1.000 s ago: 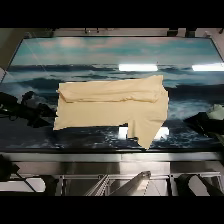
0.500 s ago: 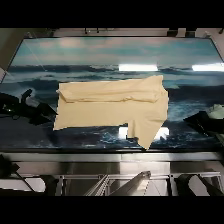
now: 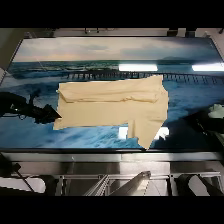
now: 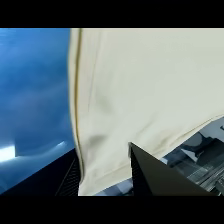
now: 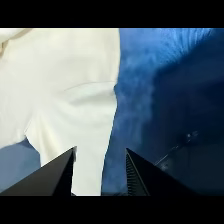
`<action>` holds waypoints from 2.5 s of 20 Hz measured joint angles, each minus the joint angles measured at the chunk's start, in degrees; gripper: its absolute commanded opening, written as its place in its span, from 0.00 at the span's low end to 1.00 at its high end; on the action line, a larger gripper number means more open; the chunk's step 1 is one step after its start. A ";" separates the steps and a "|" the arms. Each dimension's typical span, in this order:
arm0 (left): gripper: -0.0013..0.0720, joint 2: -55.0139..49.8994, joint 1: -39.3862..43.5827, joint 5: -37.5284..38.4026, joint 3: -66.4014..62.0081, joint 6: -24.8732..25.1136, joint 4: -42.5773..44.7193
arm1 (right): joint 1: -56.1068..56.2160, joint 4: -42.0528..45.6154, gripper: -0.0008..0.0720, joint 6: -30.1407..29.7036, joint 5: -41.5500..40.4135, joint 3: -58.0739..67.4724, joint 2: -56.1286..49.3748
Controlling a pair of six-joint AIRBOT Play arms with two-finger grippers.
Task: Fold the shirts.
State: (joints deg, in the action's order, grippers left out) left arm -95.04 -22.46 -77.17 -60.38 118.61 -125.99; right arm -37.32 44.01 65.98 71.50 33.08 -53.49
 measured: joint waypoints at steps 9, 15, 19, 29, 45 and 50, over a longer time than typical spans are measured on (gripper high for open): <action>0.05 -1.95 4.02 0.22 -0.09 0.68 -1.27 | 0.00 -0.31 0.54 1.64 3.02 -4.66 0.00; 0.05 -2.69 2.99 -2.16 -0.09 0.87 -1.57 | 4.31 -1.38 0.73 1.90 -1.86 -12.50 -0.76; 0.05 -2.75 2.58 -3.34 -0.09 0.92 -1.62 | 14.16 -5.68 0.73 1.51 -10.40 -14.05 -5.16; 0.05 -2.58 2.43 -6.36 -1.33 1.64 -3.34 | 25.38 -25.70 0.04 -10.45 -21.86 -14.10 -17.09; 0.05 11.15 -11.13 -12.96 2.29 3.48 -8.48 | 5.86 -29.44 0.04 -20.68 4.26 -12.72 2.54; 0.05 9.70 -10.58 -12.22 0.55 3.65 -8.68 | 7.30 -33.09 0.04 -27.15 -2.36 -12.48 0.68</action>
State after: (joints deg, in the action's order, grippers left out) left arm -85.34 -33.04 -89.38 -59.83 122.26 -134.67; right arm -30.02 10.92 38.83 69.14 20.60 -52.82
